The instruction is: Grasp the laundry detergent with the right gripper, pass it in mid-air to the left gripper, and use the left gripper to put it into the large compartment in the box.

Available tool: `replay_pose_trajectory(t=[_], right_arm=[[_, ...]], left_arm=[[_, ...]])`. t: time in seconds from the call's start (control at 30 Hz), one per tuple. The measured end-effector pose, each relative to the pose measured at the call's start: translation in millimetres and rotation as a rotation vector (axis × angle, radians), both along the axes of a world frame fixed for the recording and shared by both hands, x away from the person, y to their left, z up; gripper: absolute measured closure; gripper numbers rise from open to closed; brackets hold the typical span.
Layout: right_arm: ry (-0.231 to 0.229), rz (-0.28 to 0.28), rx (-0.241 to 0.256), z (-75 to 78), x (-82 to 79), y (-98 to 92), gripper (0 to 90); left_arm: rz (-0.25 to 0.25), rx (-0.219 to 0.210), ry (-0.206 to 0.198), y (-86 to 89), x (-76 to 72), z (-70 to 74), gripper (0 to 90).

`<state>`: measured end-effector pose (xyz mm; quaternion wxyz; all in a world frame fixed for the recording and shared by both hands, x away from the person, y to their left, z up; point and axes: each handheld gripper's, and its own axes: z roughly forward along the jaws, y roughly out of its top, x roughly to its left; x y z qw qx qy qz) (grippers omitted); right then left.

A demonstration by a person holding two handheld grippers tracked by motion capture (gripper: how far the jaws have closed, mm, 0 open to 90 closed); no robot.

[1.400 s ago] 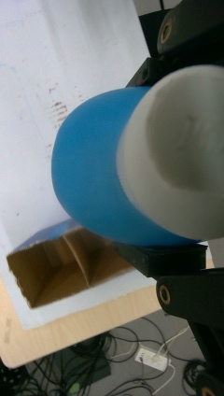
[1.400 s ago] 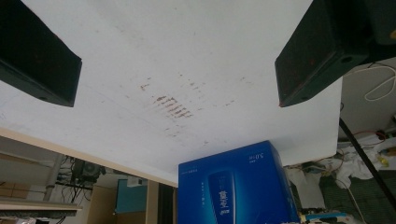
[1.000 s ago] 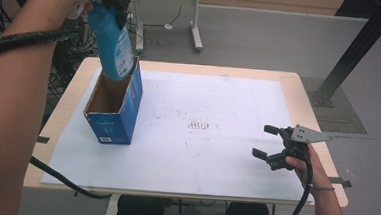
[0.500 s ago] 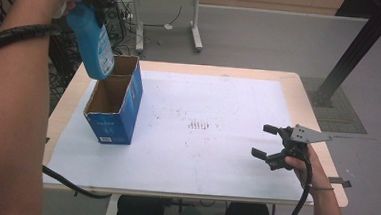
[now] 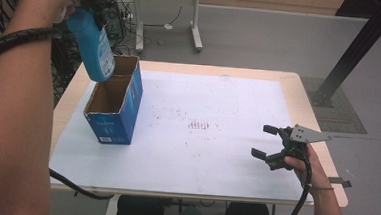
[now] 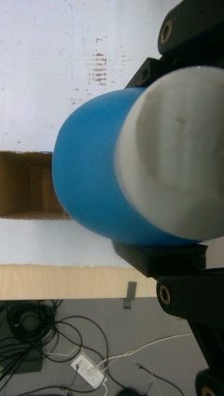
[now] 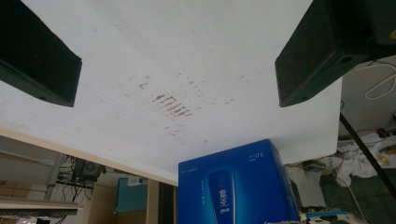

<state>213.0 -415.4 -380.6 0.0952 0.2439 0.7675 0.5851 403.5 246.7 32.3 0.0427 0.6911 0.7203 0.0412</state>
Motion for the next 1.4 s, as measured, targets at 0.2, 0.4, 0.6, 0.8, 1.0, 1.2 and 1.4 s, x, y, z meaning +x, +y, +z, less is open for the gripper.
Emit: replay_pose_trajectory(t=[0.2, 0.4, 0.6, 0.8, 1.0, 1.2, 1.4], right_arm=[[0.000, -0.001, -0.006, 1.6, 0.5, 0.0, 0.4], [0.000, 0.003, -0.006, 1.0, 1.5, 2.2, 0.4], [0.002, 0.011, -0.011, 1.2, 2.9, 6.7, 0.4], [-0.002, 0.011, -0.007, 1.6, 2.5, 7.1, 0.4], [0.000, 0.011, -0.007, 0.3, 1.8, 6.8, 0.4], [0.002, 0.010, -0.008, -0.2, 0.7, 6.6, 0.4], [0.002, 0.007, -0.007, 0.0, -0.1, 5.9, 0.4]], left_arm=[[0.003, 0.006, 0.017, 0.2, 3.7, -8.2, 37.5], [0.002, -0.008, 0.036, 4.1, 6.4, -20.7, 37.5], [-0.001, -0.004, 0.061, 4.2, 9.7, -32.0, 37.5], [0.003, 0.000, 0.072, 4.6, 10.8, -40.6, 37.5], [-0.006, -0.004, 0.101, 3.3, 15.3, -52.5, 37.5], [-0.012, -0.014, 0.109, 4.3, 16.6, -60.7, 37.6], [-0.010, -0.009, 0.129, 4.0, 19.0, -70.9, 37.6]])
